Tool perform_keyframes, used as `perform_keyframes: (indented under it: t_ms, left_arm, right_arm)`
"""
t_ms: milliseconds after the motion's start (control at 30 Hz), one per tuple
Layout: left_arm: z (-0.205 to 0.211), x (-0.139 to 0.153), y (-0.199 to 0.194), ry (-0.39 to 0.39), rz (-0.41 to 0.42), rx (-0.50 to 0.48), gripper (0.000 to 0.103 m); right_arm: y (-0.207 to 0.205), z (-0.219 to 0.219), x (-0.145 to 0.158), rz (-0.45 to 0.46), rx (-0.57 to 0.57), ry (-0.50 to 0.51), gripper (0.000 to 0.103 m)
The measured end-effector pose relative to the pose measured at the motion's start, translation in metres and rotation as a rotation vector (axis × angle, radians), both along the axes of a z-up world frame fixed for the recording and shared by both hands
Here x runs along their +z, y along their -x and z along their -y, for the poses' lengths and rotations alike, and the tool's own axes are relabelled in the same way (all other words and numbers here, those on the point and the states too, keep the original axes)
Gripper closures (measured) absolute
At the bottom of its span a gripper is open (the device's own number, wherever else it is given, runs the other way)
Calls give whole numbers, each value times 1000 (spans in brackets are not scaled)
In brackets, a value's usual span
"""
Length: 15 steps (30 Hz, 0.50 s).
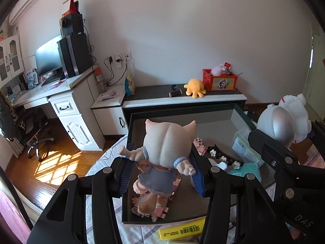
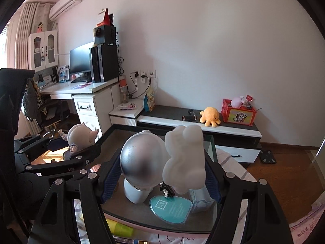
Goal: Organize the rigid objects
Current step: 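Carry the doll and the ball with bunny over the pink box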
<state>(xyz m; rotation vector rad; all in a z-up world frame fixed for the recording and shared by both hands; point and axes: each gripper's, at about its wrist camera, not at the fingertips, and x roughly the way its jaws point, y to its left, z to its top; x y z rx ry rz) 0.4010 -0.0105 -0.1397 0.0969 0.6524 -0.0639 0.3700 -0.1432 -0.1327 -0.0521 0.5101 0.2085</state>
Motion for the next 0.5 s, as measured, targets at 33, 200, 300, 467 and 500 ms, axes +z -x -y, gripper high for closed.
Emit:
perform_keyframes:
  t_ms: [33,200,300,467,500]
  left_arm:
    - [1,-7,-9,-4,-19,2,52]
    - [2,-33,-42,-30,-82,11,52]
    - [6,-42,-53,-41,-105,12,51]
    - [5,-49,-64,-18,-132,-1,50]
    - [5,-48,-63,-23,-123,5,47]
  right_arm:
    - [-8,-1,-7,-17,-1,3,30]
    - [-36,0,-33,-88,-7,21,30]
    - [-47,4,-44,-126,-14,19,30]
    - [-53,10,-52,-142,-22,-13,29]
    - [-54,11,-52,-143,-22,-22,28]
